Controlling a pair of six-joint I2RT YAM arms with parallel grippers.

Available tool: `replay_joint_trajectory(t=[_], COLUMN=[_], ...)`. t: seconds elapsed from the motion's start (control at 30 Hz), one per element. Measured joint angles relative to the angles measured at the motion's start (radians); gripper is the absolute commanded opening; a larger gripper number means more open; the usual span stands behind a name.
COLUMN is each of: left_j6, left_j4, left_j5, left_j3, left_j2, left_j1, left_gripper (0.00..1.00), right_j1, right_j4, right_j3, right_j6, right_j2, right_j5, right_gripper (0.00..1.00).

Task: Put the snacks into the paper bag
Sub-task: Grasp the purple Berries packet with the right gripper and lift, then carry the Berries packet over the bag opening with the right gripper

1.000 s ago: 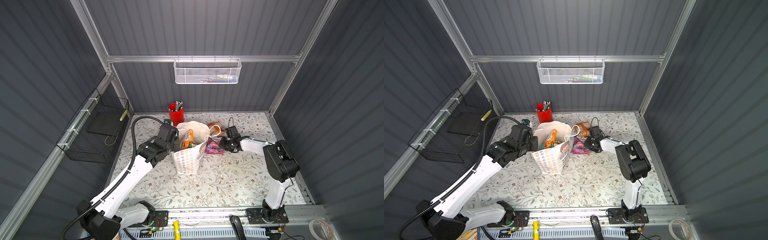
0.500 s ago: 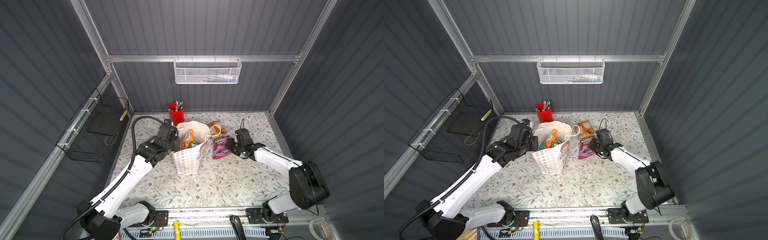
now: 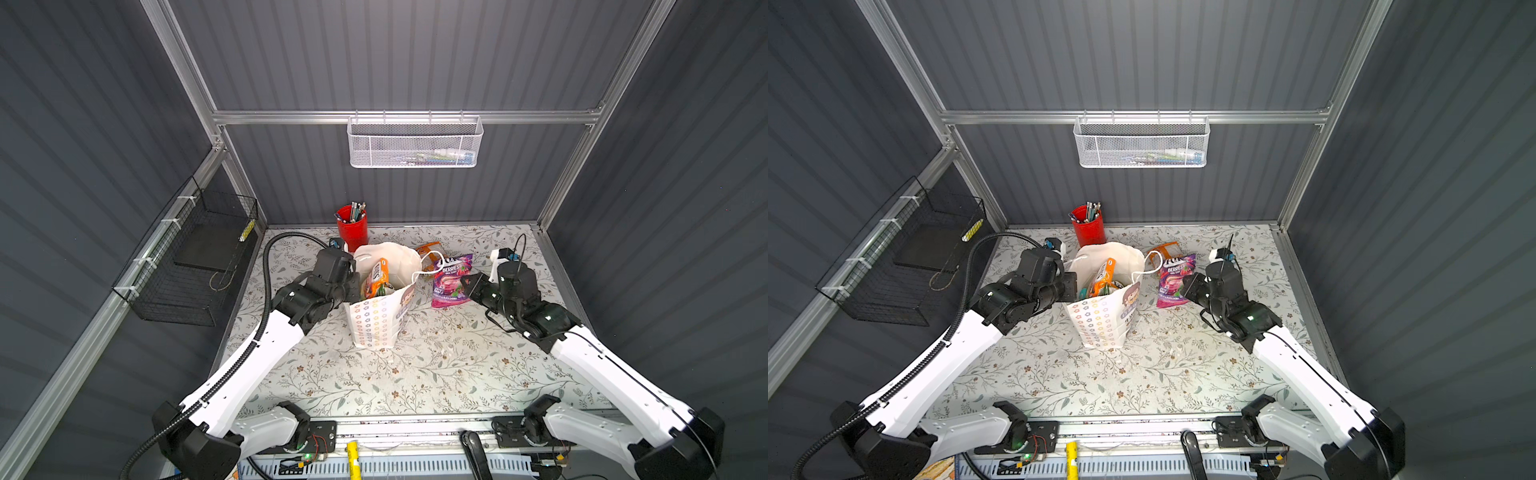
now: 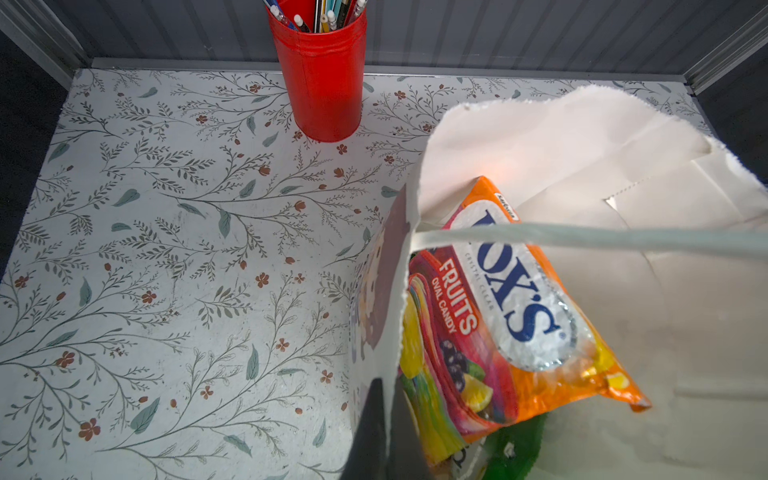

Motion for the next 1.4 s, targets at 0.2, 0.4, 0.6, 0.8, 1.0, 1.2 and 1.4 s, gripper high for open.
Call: replay_joint_trajectory(t=[0.2, 0.4, 0.6, 0.8, 1.0, 1.2, 1.4], left_j6=[0.0, 0.0, 0.001, 0.004, 0.004, 0.004, 0.004], left_j4=[0.001, 0.001, 0.001, 0.001, 0.001, 0.002, 0.002], left_j5=[0.0, 0.001, 0.001, 0.001, 0.002, 0.005, 0.004], left_j3=[0.0, 0.0, 0.0, 0.0, 0.0, 0.0, 0.0], left_j2=[0.0, 0.0, 0.0, 0.0, 0.0, 0.0, 0.0], left_j1=[0.0, 0.0, 0.0, 0.0, 0.0, 0.0, 0.0], left_gripper=[0.0, 0.0, 0.0, 0.0, 0.0, 0.0, 0.0], right_j1=[0.166, 0.277, 0.378, 0.419, 0.422, 0.436, 0.444], right_j4=[-0.056, -0.082, -0.083, -0.078, -0.093, -0.139, -0.145], right_j3=[0.167, 0.311, 0.473, 0.638, 0.765, 0.954, 0.942], right_j6=[-0.048, -0.113, -0.196, -0.266, -0.317, -0.351, -0.349], right_j2=[-0.05, -0.005, 0.143, 0.315, 0.422, 0.514, 0.531], right_j5=[0.192, 0.343, 0.441, 0.484, 0.495, 0.499, 0.509], right_gripper=[0.0, 0.0, 0.0, 0.0, 0.0, 0.0, 0.0])
